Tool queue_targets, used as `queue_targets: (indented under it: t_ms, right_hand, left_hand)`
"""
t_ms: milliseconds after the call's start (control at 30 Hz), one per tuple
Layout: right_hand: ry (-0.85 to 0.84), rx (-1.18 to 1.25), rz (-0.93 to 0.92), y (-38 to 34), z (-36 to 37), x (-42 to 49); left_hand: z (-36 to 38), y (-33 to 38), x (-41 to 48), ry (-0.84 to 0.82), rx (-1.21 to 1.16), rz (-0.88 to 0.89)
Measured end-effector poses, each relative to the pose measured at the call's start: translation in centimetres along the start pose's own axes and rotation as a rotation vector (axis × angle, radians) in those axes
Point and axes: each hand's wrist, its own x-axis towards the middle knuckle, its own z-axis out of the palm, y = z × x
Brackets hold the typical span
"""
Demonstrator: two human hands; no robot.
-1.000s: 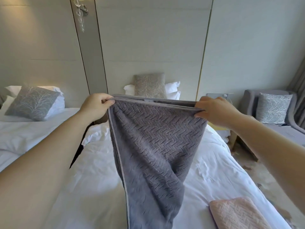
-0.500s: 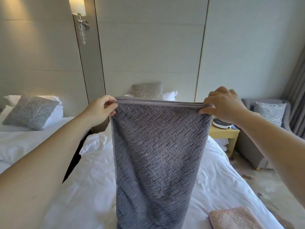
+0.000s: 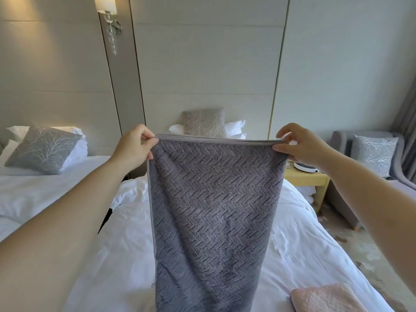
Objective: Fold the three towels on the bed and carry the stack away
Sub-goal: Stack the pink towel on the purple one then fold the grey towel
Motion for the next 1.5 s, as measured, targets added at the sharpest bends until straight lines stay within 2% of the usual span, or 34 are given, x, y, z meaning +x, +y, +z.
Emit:
queue_targets:
  t_ms: [200, 333, 433, 500, 733, 867, 933, 1033, 1100, 1167, 1233, 1300, 1500]
  right_hand:
    - [-0.072, 0.229, 0.304, 2.8, 4.3, 4.8]
    - [-0.098, 0.162, 0.324, 5.8, 7.4, 9.5]
    - [-0.088, 0.303, 0.389, 7.1, 9.2, 13.1]
    - [-0.021, 0.399, 0.365, 7.6, 10.0, 15.6]
    - [0.225, 0.559, 0.064, 6.8, 9.1, 21.0]
    - [0.246, 0.694, 0.11, 5.3, 7.9, 19.5]
    - [0.245, 0.726, 0.167, 5.5, 7.9, 17.7]
    - [0.24, 0.587, 0.329, 7.9, 9.8, 12.8]
    - [0.164, 0.494, 0.444, 10.4, 12.2, 8.1]
    - [0.055, 0.465, 0.558, 12.8, 15.4, 2.4]
    - [-0.025, 0.48, 0.676, 15.0, 18.8, -4.0]
    - [-0.074, 0.47, 0.779, 17.0, 22.1, -10.3]
    - [-0.183, 0.367, 1.032, 20.2, 28.9, -25.8]
  left_hand:
    - [4.6, -3.1, 3.5, -0.084, -0.023, -0.127]
    - [8.6, -4.6, 7.2, -0.156, -0.027, -0.251]
    - [11.2, -5.9, 10.5, -0.142, -0.016, -0.273]
    - [12.5, -6.8, 12.9, -0.091, -0.031, -0.246]
    - [12.0, -6.4, 19.8, 0.102, -0.205, -0.105]
    - [10.0, -5.5, 19.1, 0.132, -0.338, -0.019]
    - [9.3, -5.8, 16.9, 0.096, -0.406, -0.014]
    - [9.7, -8.0, 10.8, -0.029, -0.409, -0.104]
    - [10.5, -10.3, 5.3, -0.119, -0.358, -0.233]
    - [11.7, -13.0, -1.0, -0.195, -0.419, -0.432]
    - [13.2, -15.9, -7.5, -0.228, -0.491, -0.669]
    - [14.7, -18.7, -14.0, -0.257, -0.442, -0.838]
    - [16.4, -23.6, -30.5, -0.43, -0.245, -0.982]
